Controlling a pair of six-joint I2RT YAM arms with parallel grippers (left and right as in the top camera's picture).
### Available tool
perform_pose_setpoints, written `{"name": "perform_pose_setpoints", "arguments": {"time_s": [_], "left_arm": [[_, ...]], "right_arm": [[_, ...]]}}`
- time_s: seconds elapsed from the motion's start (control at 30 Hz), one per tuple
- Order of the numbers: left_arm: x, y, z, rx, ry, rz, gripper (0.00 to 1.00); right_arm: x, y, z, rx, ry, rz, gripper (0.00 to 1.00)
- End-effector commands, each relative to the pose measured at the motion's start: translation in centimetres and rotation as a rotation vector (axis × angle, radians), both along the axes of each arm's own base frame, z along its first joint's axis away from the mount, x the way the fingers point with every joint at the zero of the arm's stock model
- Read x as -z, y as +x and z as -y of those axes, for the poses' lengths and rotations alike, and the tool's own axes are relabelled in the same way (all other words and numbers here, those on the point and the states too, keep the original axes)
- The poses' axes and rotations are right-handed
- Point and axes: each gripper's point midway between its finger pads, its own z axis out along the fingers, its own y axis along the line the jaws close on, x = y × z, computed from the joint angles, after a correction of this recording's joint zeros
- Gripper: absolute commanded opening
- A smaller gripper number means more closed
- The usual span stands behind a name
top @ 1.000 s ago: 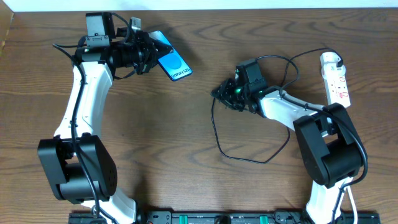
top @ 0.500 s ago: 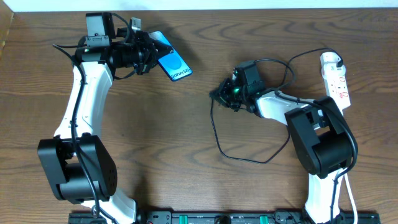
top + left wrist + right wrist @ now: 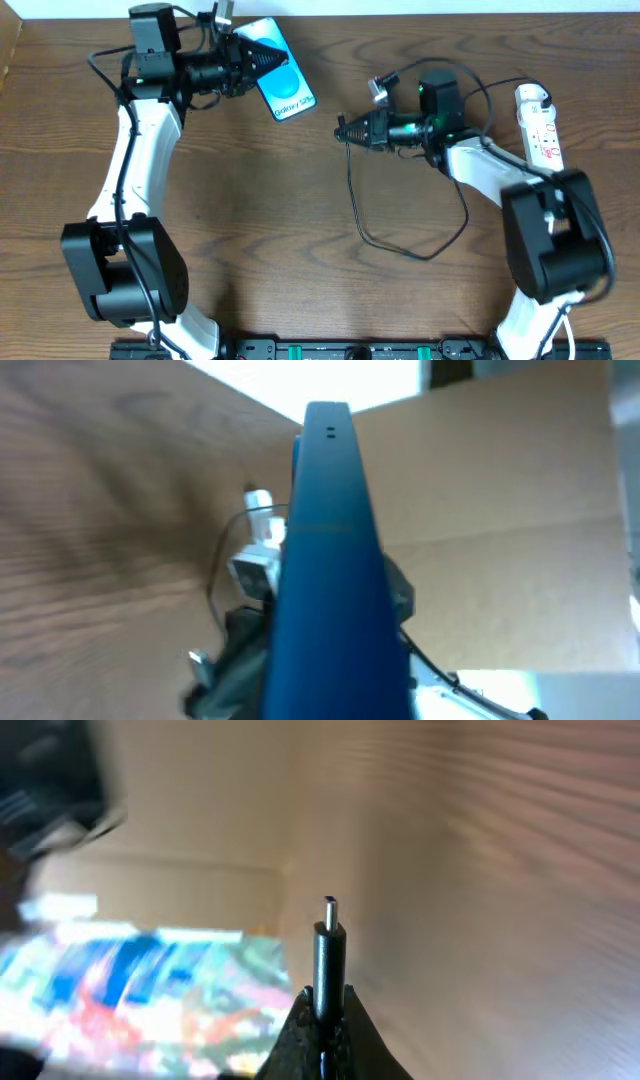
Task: Plug charger to phone and switch on socket
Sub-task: 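Grasp the black cable's USB-C plug with the right gripper, then bring the USB-C plug up to the phone's bottom port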
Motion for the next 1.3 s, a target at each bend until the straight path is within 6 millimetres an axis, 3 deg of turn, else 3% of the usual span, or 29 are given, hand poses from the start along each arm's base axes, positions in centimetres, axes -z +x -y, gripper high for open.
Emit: {"name": "perform_pose_setpoints", "arguments": {"time_s": [0.0, 0.17, 0.3, 0.43, 0.77, 1.0, 1.27], "left_arm": [[-3.7, -1.2, 0.2, 0.082, -0.09, 0.035, 0.07], [-7.0, -0.8, -1.1, 0.095, -0.137, 0.103, 0.07], [-7.8, -0.6, -1.6, 0.083, -0.147, 0.108, 0.07], [-7.8, -0.5, -1.7, 0.08, -0.147, 0.108, 0.07], [-7.8, -2.0, -1.4, 0.173, -0.14, 0.163, 0.08], [-7.6, -1.9, -1.4, 0.177, -0.128, 0.208, 0.07], [-7.5, -1.6, -1.4, 0.161, -0.126, 0.204, 0.07]], "right_arm": [[-5.1, -3.2, -0.3, -0.15, 0.093, 0.115, 0.01], [-7.4, -6.4, -2.4, -0.258, 0.127, 0.15, 0.01], [-8.3, -7.6, -4.0, -0.295, 0.145, 0.174, 0.01], [-10.9, -8.5, -5.4, -0.325, 0.207, 0.261, 0.02], [-12.3, -7.9, -5.8, -0.286, 0.225, 0.285, 0.01], [-13.7, -7.6, -6.5, -0.271, 0.238, 0.314, 0.02], [-13.9, -7.1, -7.7, -0.209, 0.238, 0.339, 0.02]]}}
